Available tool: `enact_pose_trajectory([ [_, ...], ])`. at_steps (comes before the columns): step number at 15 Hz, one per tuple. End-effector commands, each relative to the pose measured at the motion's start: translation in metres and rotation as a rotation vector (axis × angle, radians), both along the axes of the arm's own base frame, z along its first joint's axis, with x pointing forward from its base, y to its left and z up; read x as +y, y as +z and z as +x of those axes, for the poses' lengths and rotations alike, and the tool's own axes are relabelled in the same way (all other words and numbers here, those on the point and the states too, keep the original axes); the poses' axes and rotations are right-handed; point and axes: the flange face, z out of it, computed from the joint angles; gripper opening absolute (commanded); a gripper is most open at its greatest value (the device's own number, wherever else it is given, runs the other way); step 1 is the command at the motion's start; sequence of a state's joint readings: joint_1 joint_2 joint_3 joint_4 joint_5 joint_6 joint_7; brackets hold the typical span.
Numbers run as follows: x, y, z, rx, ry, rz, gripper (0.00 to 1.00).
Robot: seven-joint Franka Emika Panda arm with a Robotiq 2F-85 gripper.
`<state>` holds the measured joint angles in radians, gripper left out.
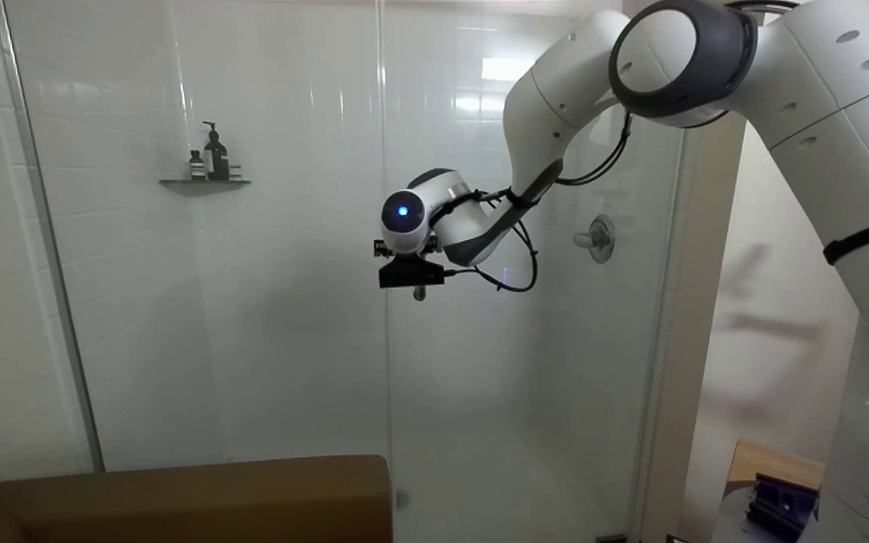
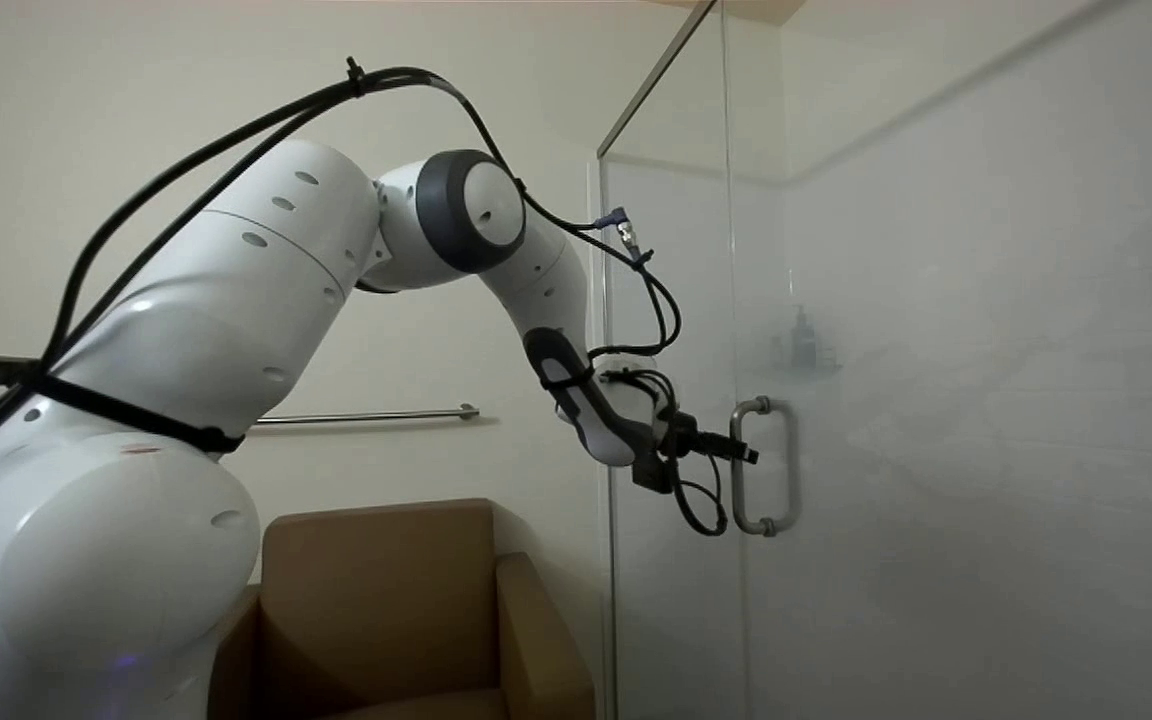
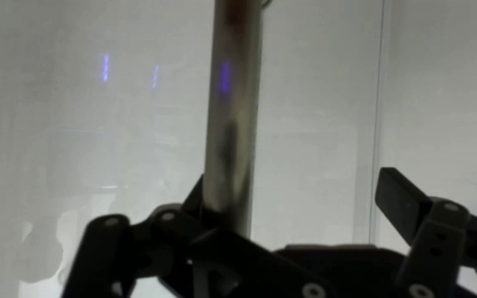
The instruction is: Open the shower door
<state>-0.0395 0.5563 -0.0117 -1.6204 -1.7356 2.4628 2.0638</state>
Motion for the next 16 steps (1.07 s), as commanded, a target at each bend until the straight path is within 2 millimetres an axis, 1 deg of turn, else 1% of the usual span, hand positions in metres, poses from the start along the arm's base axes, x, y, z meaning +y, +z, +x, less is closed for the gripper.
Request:
enact_pose_trajectory([
  [1, -0.024, -0.003, 0.008, 0.028, 0.14, 0.143, 1.0],
  [4, -0.038, -0.004, -0.002, 0.067, 0.263, 0.247, 1.0],
  [6, -0.042, -0.005, -0.009, 0.102, 0.348, 0.308, 1.0],
  [7, -0.045, -0.006, -0.013, 0.115, 0.391, 0.332, 0.75],
  [8, -0.046, -0.008, -0.017, 0.129, 0.429, 0.35, 0.73],
  [11, -0.048, -0.013, -0.029, 0.171, 0.524, 0.36, 0.57],
  [13, -0.047, -0.016, -0.034, 0.19, 0.561, 0.357, 0.44],
  [14, -0.044, -0.017, -0.037, 0.201, 0.576, 0.354, 0.41],
  [15, -0.042, -0.019, -0.037, 0.207, 0.583, 0.354, 0.4],
  [16, -0.041, -0.02, -0.039, 0.213, 0.593, 0.356, 0.36],
])
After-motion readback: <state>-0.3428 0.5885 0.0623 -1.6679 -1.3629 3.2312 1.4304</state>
